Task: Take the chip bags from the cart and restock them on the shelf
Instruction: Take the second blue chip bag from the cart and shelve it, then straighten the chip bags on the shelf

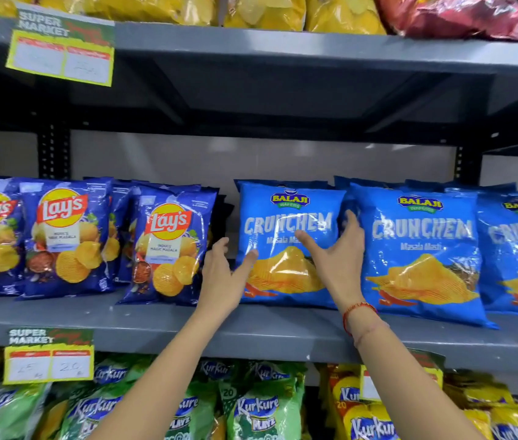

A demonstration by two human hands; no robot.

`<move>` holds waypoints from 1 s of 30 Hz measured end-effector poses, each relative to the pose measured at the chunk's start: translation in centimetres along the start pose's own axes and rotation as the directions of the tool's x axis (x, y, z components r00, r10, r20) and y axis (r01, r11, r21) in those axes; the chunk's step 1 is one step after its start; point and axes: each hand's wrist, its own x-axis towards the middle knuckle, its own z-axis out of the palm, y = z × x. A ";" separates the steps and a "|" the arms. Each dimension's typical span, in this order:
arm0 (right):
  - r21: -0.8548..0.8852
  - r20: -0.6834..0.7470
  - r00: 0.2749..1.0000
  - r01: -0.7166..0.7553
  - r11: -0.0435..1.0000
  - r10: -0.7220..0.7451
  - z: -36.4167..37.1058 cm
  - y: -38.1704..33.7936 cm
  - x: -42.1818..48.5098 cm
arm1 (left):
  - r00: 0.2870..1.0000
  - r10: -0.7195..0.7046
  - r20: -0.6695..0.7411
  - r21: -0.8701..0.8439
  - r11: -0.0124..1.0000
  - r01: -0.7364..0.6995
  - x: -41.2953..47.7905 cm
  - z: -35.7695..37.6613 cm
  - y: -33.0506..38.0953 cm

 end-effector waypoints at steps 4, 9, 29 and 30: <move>-0.014 -0.050 0.953 0.298 0.955 -0.298 1.4 -3.7 -2.8 | 0.971 0.236 0.042 0.248 0.939 -0.239 -4.1 -4.5 -1.1; 0.160 0.426 0.885 0.128 0.979 -0.186 6.9 -7.0 -4.9 | 0.958 0.263 0.112 0.423 0.860 -0.285 -6.9 -9.8 -2.9; 0.208 0.584 0.811 -0.189 0.960 0.034 16.9 -7.0 -7.9 | 0.948 0.314 0.049 0.703 0.663 -0.256 -8.7 -14.1 -6.2; 0.205 0.582 0.813 -0.170 0.964 0.020 17.0 -7.1 -8.1 | 0.948 0.314 0.043 0.702 0.666 -0.253 -8.7 -14.0 -6.3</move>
